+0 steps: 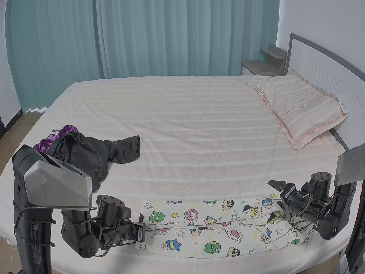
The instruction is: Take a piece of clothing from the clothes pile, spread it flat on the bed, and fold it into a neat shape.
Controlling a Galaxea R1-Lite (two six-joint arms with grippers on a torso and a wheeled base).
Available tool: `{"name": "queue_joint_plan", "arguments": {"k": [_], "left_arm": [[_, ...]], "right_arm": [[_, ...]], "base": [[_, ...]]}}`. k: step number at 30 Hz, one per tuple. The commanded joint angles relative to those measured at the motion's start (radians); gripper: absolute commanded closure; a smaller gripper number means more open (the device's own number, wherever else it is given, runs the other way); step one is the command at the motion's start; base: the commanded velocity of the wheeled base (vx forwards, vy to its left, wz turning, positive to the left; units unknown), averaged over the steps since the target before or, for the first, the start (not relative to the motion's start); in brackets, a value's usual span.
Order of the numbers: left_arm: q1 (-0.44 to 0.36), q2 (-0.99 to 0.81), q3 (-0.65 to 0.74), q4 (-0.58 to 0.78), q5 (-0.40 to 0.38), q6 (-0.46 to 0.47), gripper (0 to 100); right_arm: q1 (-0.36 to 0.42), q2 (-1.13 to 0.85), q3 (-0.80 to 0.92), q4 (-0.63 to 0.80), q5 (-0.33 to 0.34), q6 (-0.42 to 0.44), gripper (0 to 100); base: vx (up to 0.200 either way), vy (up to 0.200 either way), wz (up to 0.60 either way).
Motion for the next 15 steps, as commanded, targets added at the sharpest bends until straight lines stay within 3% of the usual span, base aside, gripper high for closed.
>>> {"name": "queue_joint_plan", "arguments": {"k": [1,5,6,15], "left_arm": [[-0.001,0.027,0.001,-0.002,0.002,-0.004,100],[-0.001,0.025,-0.004,-0.003,0.002,-0.01,100],[-0.001,0.024,-0.004,-0.003,0.003,-0.011,0],[0.015,-0.016,-0.027,-0.003,0.003,-0.089,0]], "right_arm": [[0.0,0.003,0.0,-0.018,0.0,-0.001,0],[0.0,0.003,0.0,-0.018,0.0,-0.001,0],[0.0,0.003,0.0,-0.018,0.0,0.0,0],[0.0,0.003,0.0,-0.018,0.0,-0.001,0]], "base": [[0.0,0.0,0.0],[0.0,0.0,0.0],[0.0,0.0,0.0],[0.0,0.0,0.0]]}}
